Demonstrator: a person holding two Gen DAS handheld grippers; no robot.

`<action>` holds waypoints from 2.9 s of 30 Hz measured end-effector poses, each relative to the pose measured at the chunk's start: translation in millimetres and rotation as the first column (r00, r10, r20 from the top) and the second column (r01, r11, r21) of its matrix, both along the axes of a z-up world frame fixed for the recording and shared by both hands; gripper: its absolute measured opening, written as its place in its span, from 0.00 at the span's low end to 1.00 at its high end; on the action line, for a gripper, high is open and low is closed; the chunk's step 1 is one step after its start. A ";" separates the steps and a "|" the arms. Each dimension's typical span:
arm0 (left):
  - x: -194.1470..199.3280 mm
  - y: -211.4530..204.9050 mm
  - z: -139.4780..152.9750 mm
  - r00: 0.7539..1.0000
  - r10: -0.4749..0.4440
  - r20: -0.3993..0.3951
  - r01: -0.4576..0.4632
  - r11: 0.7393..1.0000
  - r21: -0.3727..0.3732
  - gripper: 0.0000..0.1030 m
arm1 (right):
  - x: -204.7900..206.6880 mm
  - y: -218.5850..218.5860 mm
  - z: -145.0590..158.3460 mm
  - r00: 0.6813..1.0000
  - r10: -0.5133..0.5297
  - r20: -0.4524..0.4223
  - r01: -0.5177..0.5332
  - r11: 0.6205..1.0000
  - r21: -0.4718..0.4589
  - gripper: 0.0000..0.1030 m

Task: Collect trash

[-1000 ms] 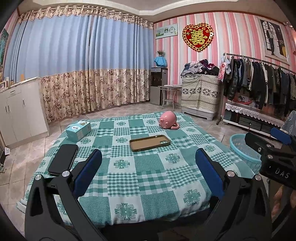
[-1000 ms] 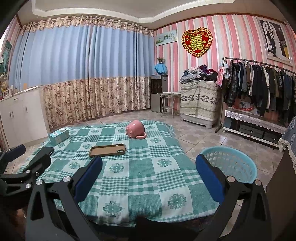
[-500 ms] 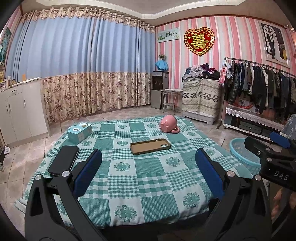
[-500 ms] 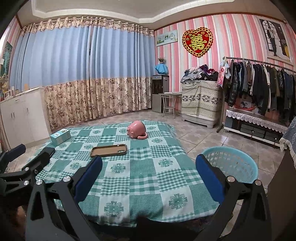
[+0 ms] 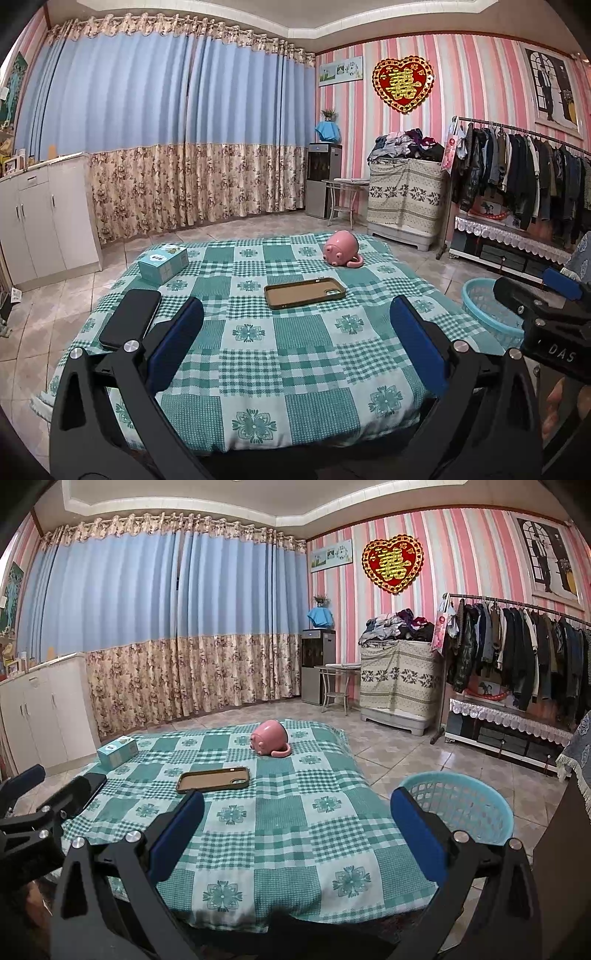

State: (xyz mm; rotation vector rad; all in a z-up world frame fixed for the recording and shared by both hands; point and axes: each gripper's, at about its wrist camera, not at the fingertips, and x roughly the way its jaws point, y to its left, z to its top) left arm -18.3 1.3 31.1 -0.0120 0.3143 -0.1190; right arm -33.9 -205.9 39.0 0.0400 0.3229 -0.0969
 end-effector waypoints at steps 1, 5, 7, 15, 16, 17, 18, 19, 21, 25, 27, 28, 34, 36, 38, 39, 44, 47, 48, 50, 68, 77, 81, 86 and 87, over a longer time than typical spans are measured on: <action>-0.1 0.1 0.5 1.000 0.000 0.000 0.000 1.000 -0.002 0.95 | 0.1 0.1 0.3 1.000 -0.001 0.001 0.001 1.000 -0.001 0.96; 0.2 0.6 0.3 1.000 0.001 -0.001 -0.001 1.000 -0.001 0.95 | 0.1 -0.1 0.2 1.000 -0.002 0.006 0.002 1.000 -0.005 0.96; 0.5 0.7 0.6 1.000 0.002 -0.003 -0.002 1.000 -0.003 0.95 | 0.4 0.2 -0.5 1.000 -0.001 0.005 0.001 1.000 -0.004 0.96; 1.1 0.3 -0.1 1.000 0.003 -0.008 -0.003 1.000 -0.007 0.95 | 0.5 0.2 -0.8 1.000 -0.003 0.004 0.003 1.000 -0.004 0.96; 1.0 0.1 0.0 1.000 0.003 -0.010 -0.003 1.000 -0.008 0.95 | 1.0 -0.2 -1.0 1.000 -0.003 0.003 0.003 1.000 -0.003 0.96; 1.6 -0.3 -0.3 1.000 0.004 -0.012 -0.004 1.000 -0.008 0.95 | 0.6 -0.1 -0.8 1.000 -0.002 0.004 0.002 1.000 -0.004 0.96; 1.3 -0.5 -0.3 1.000 0.004 -0.013 -0.005 1.000 -0.007 0.95 | 0.7 -0.3 -1.0 1.000 -0.003 0.005 0.003 1.000 -0.003 0.96; 1.4 -0.4 -1.0 1.000 0.006 -0.013 -0.006 1.000 -0.008 0.95 | 0.6 -0.5 -1.3 1.000 -0.003 0.004 0.003 1.000 -0.003 0.96; 1.8 -0.4 -1.0 1.000 0.007 -0.014 -0.007 1.000 -0.008 0.95 | 0.8 -0.9 -1.6 1.000 -0.002 0.003 0.002 1.000 -0.002 0.96; 4.0 -0.2 -4.4 1.000 0.015 -0.017 -0.015 1.000 -0.008 0.95 | 1.4 -0.7 -3.0 1.000 -0.003 0.001 0.003 1.000 -0.002 0.96; 4.6 -0.2 -5.2 1.000 0.017 -0.018 -0.017 1.000 -0.008 0.95 | 1.5 -0.9 -3.0 1.000 -0.003 0.000 0.003 1.000 -0.002 0.96; 4.6 -0.3 -5.7 1.000 0.018 -0.018 -0.018 1.000 -0.008 0.95 | 1.4 -1.0 -3.0 1.000 -0.003 0.000 0.003 1.000 -0.001 0.96; 4.5 -0.4 -6.0 1.000 0.019 -0.018 -0.019 1.000 -0.010 0.95 | 1.1 -1.7 -3.9 1.000 -0.003 0.000 0.003 1.000 -0.001 0.96; 4.6 -0.2 -5.8 1.000 0.019 -0.017 -0.019 1.000 -0.010 0.95 | 1.2 -1.7 -4.2 1.000 -0.003 0.001 0.003 1.000 -0.002 0.96; 4.7 0.0 -5.8 1.000 0.019 -0.017 -0.019 1.000 -0.010 0.95 | 1.4 -1.6 -4.0 1.000 -0.004 0.000 0.004 1.000 -0.003 0.96; 4.8 0.1 -5.7 1.000 0.018 -0.017 -0.018 1.000 -0.010 0.95 | 1.3 -1.7 -3.9 1.000 -0.004 -0.001 0.004 1.000 -0.002 0.96; 4.2 -1.5 -6.3 1.000 0.023 -0.012 -0.023 1.000 -0.011 0.95 | 1.4 -2.3 -4.9 1.000 -0.004 -0.001 0.004 1.000 -0.001 0.96; 3.5 -1.1 -6.5 1.000 0.024 -0.012 -0.024 1.000 -0.012 0.95 | 1.5 -2.9 -5.2 1.000 -0.004 0.000 0.004 1.000 0.001 0.96; 3.6 -1.0 -6.5 1.000 0.023 -0.012 -0.023 1.000 -0.011 0.95 | 1.5 -3.2 -5.5 1.000 -0.005 0.000 0.005 1.000 0.001 0.96; 3.5 -1.0 -6.5 1.000 0.024 -0.010 -0.024 1.000 -0.011 0.95 | 1.4 -3.4 -5.6 1.000 -0.005 0.001 0.005 1.000 0.000 0.96; 3.4 -0.5 -3.8 1.000 0.030 -0.007 -0.030 0.999 -0.014 0.95 | 1.2 -4.4 -6.1 1.000 -0.006 0.000 0.006 1.000 -0.001 0.96; 3.3 -0.8 -3.7 0.999 0.032 -0.004 -0.032 0.999 -0.015 0.95 | 1.6 -5.0 -6.0 1.000 -0.005 0.002 0.005 1.000 -0.002 0.96; 4.3 -0.9 -4.1 0.999 0.032 -0.005 -0.032 0.999 -0.015 0.95 | 2.3 -3.5 -4.7 1.000 -0.006 0.003 0.006 1.000 -0.003 0.96; 4.6 -1.2 -4.6 0.999 0.033 -0.010 -0.033 0.999 -0.011 0.95 | 2.8 -4.7 -5.1 1.000 -0.006 0.001 0.006 1.000 -0.002 0.96; 5.1 -1.6 -4.5 0.999 0.034 -0.012 -0.034 0.999 -0.011 0.95 | 2.2 -3.2 -3.9 1.000 -0.007 0.003 0.007 1.000 -0.002 0.96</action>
